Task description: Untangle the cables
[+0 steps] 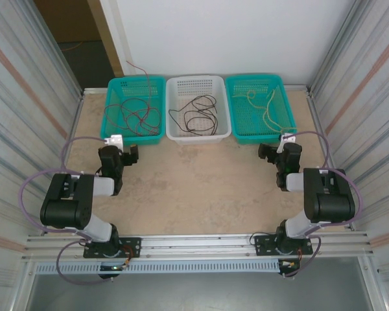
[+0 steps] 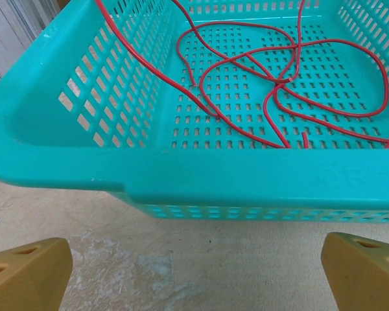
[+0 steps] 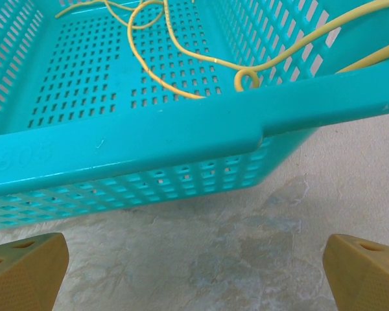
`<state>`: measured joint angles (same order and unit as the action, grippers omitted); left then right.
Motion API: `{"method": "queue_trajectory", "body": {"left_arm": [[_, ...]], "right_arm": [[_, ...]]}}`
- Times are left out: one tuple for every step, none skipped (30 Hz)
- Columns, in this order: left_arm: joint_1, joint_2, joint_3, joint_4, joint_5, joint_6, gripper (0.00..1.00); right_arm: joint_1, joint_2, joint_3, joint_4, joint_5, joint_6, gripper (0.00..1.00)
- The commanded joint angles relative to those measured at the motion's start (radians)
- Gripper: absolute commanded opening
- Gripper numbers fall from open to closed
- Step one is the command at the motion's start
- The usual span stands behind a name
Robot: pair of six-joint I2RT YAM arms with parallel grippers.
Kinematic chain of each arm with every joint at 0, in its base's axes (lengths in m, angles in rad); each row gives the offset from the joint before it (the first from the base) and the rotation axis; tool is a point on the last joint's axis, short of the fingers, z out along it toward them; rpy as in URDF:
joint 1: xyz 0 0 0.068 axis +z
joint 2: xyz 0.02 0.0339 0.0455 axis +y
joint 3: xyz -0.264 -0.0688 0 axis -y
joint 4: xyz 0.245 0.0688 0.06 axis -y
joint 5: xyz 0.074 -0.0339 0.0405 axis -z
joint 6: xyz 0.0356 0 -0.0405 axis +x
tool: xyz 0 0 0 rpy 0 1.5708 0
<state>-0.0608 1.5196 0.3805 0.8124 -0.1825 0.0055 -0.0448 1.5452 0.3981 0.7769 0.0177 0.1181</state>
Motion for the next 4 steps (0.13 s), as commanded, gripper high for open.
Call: {"method": "queue_trajectory", "body": {"left_arm": [[0.004,-0.007,0.014,0.012,0.004,0.024,0.99],[0.004,-0.007,0.014,0.013,0.005,0.024,0.99],[0.004,-0.008,0.014,0.012,0.005,0.024,0.99],[0.004,-0.009,0.013,0.013,0.005,0.023,0.99]], "right_arm": [[-0.004,0.010,0.032,-0.006,-0.026,-0.023,0.99],[-0.003,0.004,0.022,0.006,-0.025,-0.024,0.99],[0.002,-0.002,0.014,0.014,-0.019,-0.026,0.99],[0.004,-0.005,0.007,0.026,-0.016,-0.029,0.99]]}}
